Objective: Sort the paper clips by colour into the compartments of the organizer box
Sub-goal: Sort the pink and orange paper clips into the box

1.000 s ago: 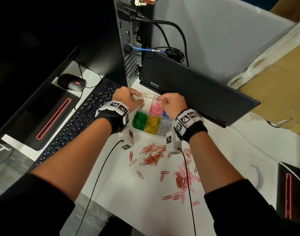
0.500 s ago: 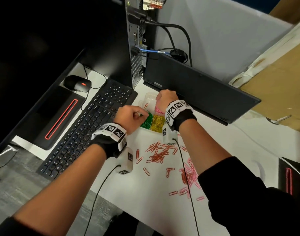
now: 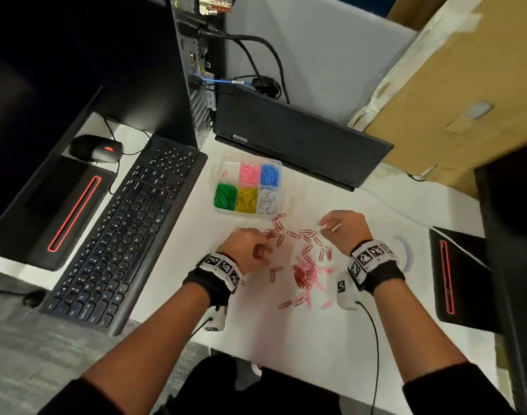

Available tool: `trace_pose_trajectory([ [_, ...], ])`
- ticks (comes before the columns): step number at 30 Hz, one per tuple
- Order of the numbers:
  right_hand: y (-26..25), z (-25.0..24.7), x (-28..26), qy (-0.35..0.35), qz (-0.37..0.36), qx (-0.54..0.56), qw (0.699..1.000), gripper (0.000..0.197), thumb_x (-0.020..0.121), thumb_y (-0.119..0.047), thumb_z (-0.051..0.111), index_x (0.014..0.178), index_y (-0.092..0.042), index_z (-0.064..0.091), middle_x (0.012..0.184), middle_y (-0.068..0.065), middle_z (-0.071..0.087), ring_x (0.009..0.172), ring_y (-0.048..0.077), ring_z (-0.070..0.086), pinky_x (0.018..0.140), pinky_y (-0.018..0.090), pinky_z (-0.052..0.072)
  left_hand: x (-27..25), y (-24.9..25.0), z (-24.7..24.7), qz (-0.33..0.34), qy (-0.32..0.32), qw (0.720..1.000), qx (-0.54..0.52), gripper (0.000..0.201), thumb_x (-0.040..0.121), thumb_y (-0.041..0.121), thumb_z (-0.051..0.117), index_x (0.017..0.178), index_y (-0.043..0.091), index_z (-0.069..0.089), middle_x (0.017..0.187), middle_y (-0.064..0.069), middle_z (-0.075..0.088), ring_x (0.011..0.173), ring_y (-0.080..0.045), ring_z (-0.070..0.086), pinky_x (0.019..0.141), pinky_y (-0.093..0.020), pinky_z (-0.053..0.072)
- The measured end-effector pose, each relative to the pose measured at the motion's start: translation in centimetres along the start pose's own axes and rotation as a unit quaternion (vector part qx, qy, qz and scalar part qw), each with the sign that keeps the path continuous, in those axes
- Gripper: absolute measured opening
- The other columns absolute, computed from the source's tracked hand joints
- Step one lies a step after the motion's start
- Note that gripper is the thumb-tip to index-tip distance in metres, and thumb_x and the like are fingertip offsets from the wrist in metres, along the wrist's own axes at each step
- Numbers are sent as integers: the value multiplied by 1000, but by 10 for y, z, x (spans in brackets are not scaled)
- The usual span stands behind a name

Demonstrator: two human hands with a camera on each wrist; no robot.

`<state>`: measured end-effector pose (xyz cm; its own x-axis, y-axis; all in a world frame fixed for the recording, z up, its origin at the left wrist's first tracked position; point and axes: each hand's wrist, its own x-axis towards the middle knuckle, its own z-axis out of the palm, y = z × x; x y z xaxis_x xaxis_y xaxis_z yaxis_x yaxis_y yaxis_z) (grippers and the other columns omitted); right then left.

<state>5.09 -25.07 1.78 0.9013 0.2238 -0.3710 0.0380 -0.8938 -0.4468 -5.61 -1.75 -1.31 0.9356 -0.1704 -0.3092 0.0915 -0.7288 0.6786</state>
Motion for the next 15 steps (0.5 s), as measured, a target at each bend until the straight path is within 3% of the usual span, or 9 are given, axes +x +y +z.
trace_pose_trajectory([
  [2, 20, 0, -24, -38, 62, -58, 996, 15, 80, -22, 72, 68, -30, 68, 71, -9, 66, 76, 16, 66, 70, 25, 51, -1, 6, 9, 2, -17, 1000, 12, 25, 71, 30, 80, 94, 24, 73, 84, 6, 65, 72, -8, 54, 67, -8, 35],
  [5, 37, 9, -56, -78, 144, -76, 984, 25, 76, -40, 79, 59, -28, 64, 67, -13, 64, 72, 10, 62, 68, 22, 46, -3, 12, 20, -3, -42, 999, 22, 35, 66, 47, 82, 91, 26, 72, 81, 9, 65, 73, -8, 56, 69, -18, 42],
  [8, 46, 24, -78, -107, 202, -55, 972, 23, 68, -42, 86, 71, -24, 71, 73, -6, 71, 74, 13, 68, 76, 28, 57, -7, 21, 34, -12, -69, 997, 31, 41, 62, 51, 83, 89, 22, 71, 73, 11, 63, 71, -7, 57, 72, -20, 42],
  [10, 48, 33, -87, -122, 230, -51, 964, 36, 63, -43, 89, 82, -18, 72, 79, 0, 73, 79, 19, 71, 80, 34, 60, -12, 27, 45, -32, -77, 996, 26, 45, 59, 52, 85, 89, 23, 70, 72, 13, 61, 71, -7, 58, 70, -19, 42],
  [13, 47, 43, -96, -131, 245, -57, 959, 46, 63, -45, 88, 89, -11, 71, 84, 5, 74, 83, 22, 72, 79, 36, 60, -16, 32, 58, -62, -77, 995, 35, 55, 56, 50, 88, 98, 22, 67, 85, 9, 59, 79, -11, 56, 70, -21, 43],
  [15, 47, 50, -100, -124, 246, -55, 960, 44, 67, -47, 85, 88, -11, 73, 82, 3, 74, 80, 20, 72, 77, 34, 60, -21, 31, 62, -81, -52, 994, 42, 64, 54, 46, 89, 106, 21, 62, 102, 3, 55, 90, -15, 52, 79, -25, 46],
])
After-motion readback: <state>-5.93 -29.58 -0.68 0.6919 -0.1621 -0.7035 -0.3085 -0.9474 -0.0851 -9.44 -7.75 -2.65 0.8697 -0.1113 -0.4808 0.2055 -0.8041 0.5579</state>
